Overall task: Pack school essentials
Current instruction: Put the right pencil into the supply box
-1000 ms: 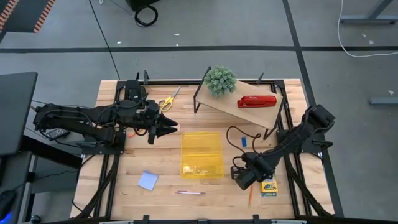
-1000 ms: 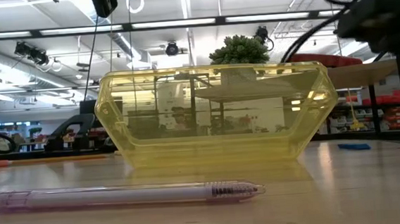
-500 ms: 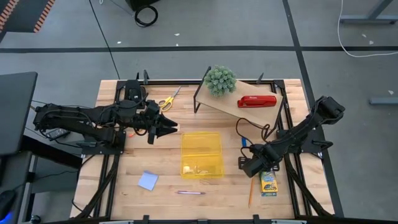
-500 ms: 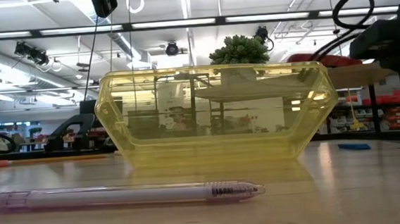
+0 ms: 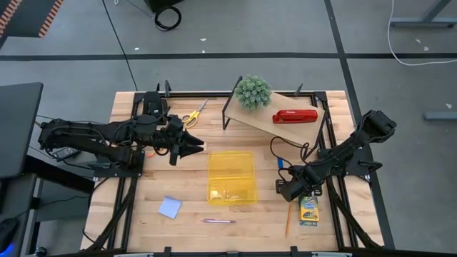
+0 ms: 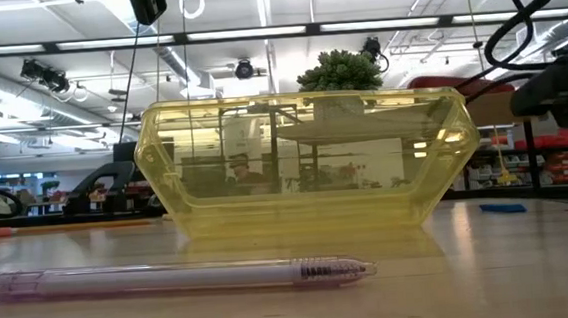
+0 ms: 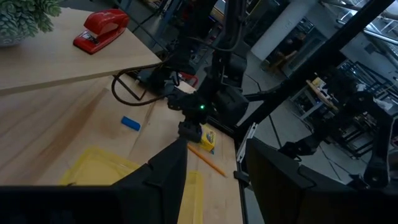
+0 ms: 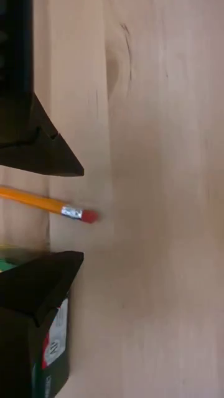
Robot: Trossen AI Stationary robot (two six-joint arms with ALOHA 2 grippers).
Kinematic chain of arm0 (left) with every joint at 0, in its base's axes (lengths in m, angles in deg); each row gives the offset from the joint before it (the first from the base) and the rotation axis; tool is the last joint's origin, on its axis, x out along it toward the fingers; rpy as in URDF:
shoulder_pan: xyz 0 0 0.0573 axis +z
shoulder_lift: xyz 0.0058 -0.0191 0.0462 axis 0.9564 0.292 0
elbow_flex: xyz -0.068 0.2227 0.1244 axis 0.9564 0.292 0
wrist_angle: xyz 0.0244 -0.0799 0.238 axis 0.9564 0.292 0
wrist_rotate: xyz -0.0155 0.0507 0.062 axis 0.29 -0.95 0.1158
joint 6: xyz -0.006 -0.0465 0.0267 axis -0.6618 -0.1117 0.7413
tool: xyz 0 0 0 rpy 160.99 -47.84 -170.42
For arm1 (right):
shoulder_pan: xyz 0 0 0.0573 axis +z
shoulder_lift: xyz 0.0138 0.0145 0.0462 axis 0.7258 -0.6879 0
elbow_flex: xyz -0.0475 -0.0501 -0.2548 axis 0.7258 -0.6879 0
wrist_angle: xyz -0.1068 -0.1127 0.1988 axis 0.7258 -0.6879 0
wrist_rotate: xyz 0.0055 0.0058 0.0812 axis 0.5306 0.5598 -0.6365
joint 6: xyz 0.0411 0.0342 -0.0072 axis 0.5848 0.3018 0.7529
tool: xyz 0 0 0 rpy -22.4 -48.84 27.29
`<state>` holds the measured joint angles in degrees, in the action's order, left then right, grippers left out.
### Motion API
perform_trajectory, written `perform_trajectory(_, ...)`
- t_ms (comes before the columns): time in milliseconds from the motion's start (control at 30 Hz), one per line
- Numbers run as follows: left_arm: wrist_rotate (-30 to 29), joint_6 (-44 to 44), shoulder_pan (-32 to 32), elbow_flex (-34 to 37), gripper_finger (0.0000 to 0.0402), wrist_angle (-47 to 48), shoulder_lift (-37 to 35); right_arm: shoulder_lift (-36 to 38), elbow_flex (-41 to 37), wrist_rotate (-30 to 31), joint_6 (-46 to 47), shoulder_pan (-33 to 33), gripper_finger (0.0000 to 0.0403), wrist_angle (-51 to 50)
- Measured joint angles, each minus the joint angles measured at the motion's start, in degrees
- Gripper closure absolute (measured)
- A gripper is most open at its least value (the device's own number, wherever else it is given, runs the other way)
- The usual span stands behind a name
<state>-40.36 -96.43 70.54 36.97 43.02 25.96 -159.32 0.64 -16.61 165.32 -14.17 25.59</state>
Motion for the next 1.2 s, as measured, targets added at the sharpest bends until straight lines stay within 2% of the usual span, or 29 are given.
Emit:
perform_trajectory(200, 0.0, 0.0, 0.0, 0.0, 0.0229, 0.0, 0.0, 0.2, -2.9, 0.4, 0.2, 0.0, 0.0187, 6.0)
perform_trajectory(400, 0.0, -0.4, 0.0, 0.0, 0.0234, 0.0, 0.0, 0.2, -3.3, 0.3, 0.1, 0.0, 0.0199, 5.7)
perform_trajectory(867, 0.0, -1.7, 0.0, 0.0, 0.0256, 0.0, 0.0, -1.7, -3.2, -1.1, -1.7, 0.0, 0.0342, 3.4)
perform_trajectory(1200, 0.0, -3.0, -0.6, 0.0, 0.0256, 0.0, 0.0, -2.1, -3.2, -1.3, -3.7, 0.0, 0.0363, 3.7)
